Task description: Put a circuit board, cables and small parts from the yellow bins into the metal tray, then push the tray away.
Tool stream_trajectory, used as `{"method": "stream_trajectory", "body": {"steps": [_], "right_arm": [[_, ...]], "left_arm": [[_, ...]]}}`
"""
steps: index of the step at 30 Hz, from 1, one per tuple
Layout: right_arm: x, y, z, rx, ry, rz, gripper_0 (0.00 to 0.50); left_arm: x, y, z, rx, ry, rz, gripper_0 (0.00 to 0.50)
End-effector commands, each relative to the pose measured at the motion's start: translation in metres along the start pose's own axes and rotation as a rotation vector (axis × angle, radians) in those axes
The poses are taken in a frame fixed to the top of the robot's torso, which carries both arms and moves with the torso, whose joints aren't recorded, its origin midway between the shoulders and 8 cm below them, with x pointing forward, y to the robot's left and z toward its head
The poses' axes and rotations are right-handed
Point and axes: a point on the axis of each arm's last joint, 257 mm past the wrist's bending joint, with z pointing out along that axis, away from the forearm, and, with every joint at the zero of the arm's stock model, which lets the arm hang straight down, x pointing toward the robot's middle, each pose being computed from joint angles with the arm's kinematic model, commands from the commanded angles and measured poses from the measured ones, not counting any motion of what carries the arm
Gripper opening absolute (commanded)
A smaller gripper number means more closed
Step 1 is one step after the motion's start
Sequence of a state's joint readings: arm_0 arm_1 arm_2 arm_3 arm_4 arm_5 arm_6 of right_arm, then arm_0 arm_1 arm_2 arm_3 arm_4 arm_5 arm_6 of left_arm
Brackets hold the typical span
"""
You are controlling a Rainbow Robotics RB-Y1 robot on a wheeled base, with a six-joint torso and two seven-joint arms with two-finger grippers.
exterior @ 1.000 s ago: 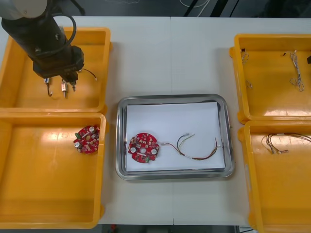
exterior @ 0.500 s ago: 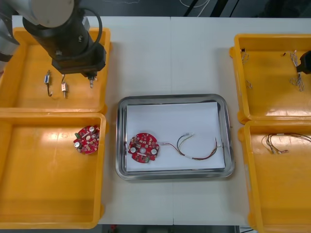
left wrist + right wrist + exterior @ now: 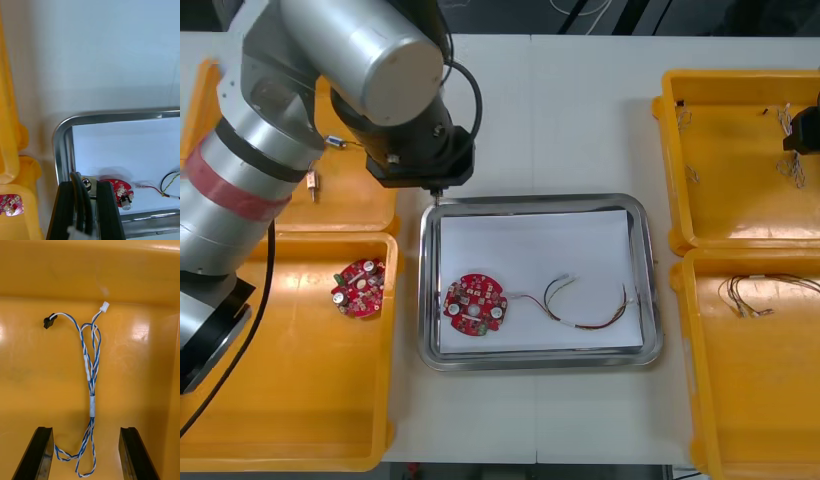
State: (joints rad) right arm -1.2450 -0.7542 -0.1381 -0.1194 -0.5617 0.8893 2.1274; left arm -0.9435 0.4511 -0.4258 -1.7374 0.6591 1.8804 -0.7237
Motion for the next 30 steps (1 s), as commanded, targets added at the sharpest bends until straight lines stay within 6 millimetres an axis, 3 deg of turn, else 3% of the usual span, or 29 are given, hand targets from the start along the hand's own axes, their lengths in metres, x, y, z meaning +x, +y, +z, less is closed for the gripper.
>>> {"method": "stream_trajectory", "body": {"steps": [1, 11, 21, 23, 24, 25, 26, 27, 30], "right_arm": [[0.002, -0.001, 0.004, -0.004, -0.014, -0.011, 0.5], [0.024, 0.001, 0.016, -0.027, 0.007, 0.028, 0.5], [0.038, 0.0, 0.024, -0.039, 0.012, 0.052, 0.5], [0.039, 0.0, 0.024, -0.038, 0.012, 0.051, 0.382], [0.038, 0.0, 0.024, -0.038, 0.01, 0.052, 0.276], [0.038, 0.0, 0.024, -0.039, 0.012, 0.054, 0.132], [0.039, 0.0, 0.024, -0.038, 0.013, 0.055, 0.054], [0.038, 0.001, 0.024, -0.041, 0.011, 0.058, 0.0], [0.037, 0.002, 0.023, -0.044, 0.011, 0.057, 0.0]], "left_arm": [[0.021, -0.033, 0.015, 0.035, 0.001, -0.022, 0.0], [0.05, -0.042, 0.053, 0.028, 0.053, -0.007, 0.0], [0.051, -0.037, 0.094, 0.014, 0.062, -0.047, 0.0], [0.052, -0.037, 0.098, 0.015, 0.059, -0.044, 0.0], [0.052, -0.035, 0.1, 0.011, 0.058, -0.045, 0.0], [0.054, -0.035, 0.101, 0.008, 0.06, -0.041, 0.0], [0.056, -0.035, 0.102, 0.006, 0.063, -0.041, 0.0], [0.057, -0.035, 0.103, 0.002, 0.063, -0.037, 0.0], [0.061, -0.033, 0.106, 0.001, 0.068, -0.041, 0.0]]}}
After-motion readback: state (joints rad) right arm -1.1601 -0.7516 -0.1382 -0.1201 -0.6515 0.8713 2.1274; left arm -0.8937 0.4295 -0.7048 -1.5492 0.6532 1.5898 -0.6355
